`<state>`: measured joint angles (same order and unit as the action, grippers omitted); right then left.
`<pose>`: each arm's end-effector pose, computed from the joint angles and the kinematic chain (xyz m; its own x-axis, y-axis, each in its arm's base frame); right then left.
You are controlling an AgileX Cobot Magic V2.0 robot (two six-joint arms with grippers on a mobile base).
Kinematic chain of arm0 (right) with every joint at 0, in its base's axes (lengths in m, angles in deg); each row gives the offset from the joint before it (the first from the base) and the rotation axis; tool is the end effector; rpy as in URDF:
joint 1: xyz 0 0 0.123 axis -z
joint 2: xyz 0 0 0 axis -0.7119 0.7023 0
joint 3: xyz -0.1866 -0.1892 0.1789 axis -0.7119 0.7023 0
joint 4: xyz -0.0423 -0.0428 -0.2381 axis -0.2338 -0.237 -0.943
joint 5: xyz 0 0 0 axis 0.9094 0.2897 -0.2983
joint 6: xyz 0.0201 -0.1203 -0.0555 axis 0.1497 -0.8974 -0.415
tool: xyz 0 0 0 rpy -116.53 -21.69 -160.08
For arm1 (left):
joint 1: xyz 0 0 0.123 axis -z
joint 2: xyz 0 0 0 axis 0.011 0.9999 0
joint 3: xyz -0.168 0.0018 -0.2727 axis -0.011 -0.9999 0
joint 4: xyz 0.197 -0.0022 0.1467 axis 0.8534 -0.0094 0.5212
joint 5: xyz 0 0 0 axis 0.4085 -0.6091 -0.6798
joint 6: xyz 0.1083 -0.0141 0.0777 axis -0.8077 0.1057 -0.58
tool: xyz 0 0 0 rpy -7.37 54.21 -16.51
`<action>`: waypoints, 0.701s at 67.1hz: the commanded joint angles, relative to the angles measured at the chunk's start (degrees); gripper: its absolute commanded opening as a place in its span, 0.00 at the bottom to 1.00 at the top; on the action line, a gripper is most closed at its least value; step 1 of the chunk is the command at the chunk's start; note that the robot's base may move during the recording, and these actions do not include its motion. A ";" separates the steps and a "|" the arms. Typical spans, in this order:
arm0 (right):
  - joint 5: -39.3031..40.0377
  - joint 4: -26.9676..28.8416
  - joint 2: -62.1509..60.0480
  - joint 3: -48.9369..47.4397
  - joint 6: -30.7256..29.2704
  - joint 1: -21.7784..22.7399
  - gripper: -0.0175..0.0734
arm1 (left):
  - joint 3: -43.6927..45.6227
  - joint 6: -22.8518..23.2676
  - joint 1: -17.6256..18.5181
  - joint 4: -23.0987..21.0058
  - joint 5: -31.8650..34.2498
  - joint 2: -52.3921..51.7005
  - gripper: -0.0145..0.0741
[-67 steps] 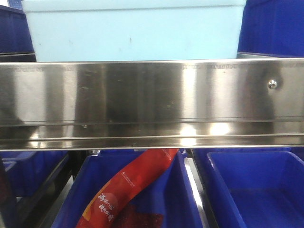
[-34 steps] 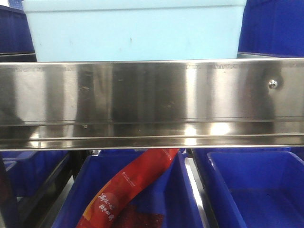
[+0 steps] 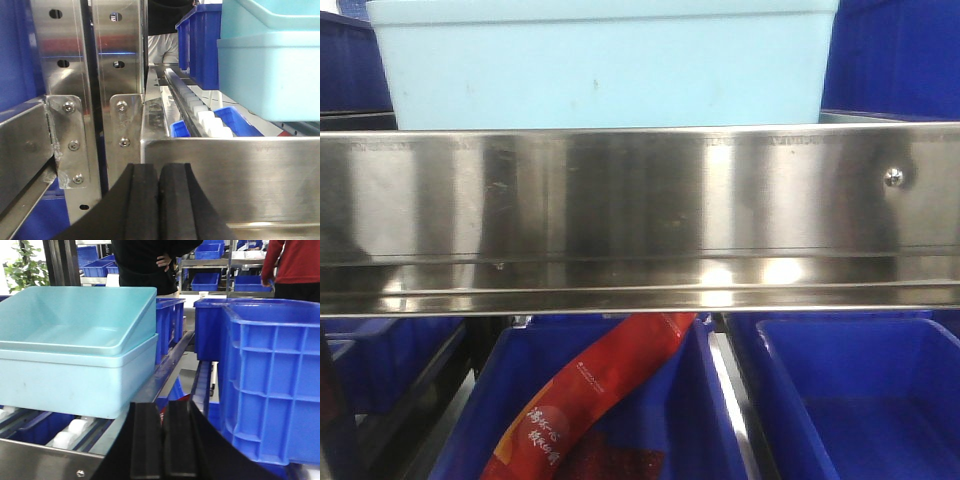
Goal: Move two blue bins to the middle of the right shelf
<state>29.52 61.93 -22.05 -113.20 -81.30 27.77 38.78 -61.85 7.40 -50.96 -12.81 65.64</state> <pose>0.0300 0.0077 0.3157 -0.0116 0.0390 -0.9992 -0.2901 0.9561 0.0407 0.0578 -0.0078 0.2024 -0.0177 0.0348 -0.9992 0.1370 0.9900 0.0321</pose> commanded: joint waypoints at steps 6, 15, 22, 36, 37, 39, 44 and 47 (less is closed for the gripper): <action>3.20 -0.93 -0.27 1.77 -0.42 5.29 0.01 | 0.11 0.00 -0.11 -0.44 1.25 -0.34 0.04; 6.56 3.81 -0.27 5.04 -4.74 12.33 0.01 | 0.11 0.00 -0.11 -0.44 1.25 -0.34 0.04; 11.15 5.80 -1.00 9.66 -5.73 16.70 0.01 | 0.11 0.00 -0.11 -0.44 1.25 -0.34 0.04; 17.25 6.20 -4.98 20.45 -5.73 18.72 0.01 | 0.11 0.00 -0.11 -0.44 1.25 -0.34 0.04; 17.83 6.20 -4.98 21.45 -5.73 18.72 0.01 | 0.11 0.00 -0.11 -0.44 1.25 -0.34 0.04; 18.91 6.20 -4.98 22.67 -5.73 18.72 0.01 | 0.11 0.00 -0.11 -0.44 1.25 -0.34 0.04; 20.61 6.20 -4.98 25.40 -5.73 18.72 0.01 | 0.11 0.00 -0.11 -0.44 1.25 -0.34 0.04; 21.85 6.20 -4.98 25.78 -5.73 18.72 0.01 | 0.11 0.00 -0.11 -0.44 1.25 -0.34 0.04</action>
<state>47.26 67.89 -26.80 -88.74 -86.74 46.31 38.78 -61.85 7.40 -50.96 -12.67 65.64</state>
